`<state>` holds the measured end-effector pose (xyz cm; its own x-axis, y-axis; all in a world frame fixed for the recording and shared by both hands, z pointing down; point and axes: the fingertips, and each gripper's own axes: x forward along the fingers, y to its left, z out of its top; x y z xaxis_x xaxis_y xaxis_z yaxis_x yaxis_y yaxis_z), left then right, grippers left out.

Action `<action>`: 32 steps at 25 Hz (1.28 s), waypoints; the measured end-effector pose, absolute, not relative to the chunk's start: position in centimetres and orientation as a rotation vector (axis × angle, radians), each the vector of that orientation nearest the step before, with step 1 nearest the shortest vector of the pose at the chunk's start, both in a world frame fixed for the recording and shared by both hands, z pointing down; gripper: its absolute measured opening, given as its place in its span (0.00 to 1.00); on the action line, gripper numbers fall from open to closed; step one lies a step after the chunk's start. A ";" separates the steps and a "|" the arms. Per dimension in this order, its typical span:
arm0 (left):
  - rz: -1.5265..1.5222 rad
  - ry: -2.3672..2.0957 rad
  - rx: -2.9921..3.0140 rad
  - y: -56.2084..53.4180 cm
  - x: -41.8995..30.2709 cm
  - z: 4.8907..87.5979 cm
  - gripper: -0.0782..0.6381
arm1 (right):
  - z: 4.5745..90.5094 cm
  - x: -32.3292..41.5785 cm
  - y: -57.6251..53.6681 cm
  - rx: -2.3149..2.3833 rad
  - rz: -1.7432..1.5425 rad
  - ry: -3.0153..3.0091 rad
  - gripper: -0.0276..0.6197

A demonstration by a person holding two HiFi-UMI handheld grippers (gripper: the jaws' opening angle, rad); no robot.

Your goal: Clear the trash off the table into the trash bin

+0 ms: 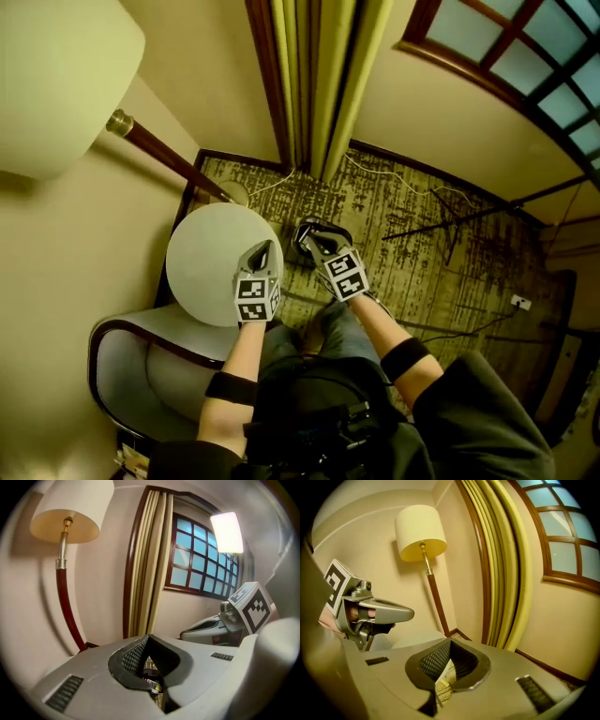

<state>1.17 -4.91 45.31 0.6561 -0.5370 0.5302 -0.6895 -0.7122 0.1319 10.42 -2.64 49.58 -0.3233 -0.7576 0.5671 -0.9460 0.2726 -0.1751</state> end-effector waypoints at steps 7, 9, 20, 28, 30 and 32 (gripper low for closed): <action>0.631 -1.170 2.475 -4.6 -8.7 40.5 0.11 | 43.8 3.4 -4.7 1.420 0.622 -2.307 0.04; 0.632 -1.218 2.458 -4.3 -11.5 39.9 0.11 | 42.5 2.1 -4.8 1.392 0.582 -2.330 0.04; 0.567 -1.409 2.365 -4.3 -21.5 38.6 0.11 | 42.1 -0.3 -4.4 1.362 0.568 -2.297 0.04; 0.542 -1.432 2.337 -4.5 -23.3 39.3 0.11 | 41.9 -0.7 -4.4 1.349 0.560 -2.279 0.04; 0.535 -1.434 2.345 -4.8 -23.1 39.2 0.11 | 42.0 -0.6 -4.5 1.343 0.559 -2.277 0.04; 0.539 -1.429 2.355 -4.9 -22.8 39.1 0.11 | 42.1 -0.6 -4.4 1.338 0.558 -2.274 0.04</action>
<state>-22.81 -4.92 39.11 0.4242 -0.7676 0.4804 -0.8938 -0.4402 0.0857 -0.59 -4.42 42.10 -0.4340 -0.7071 0.5583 -0.8852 0.4498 -0.1185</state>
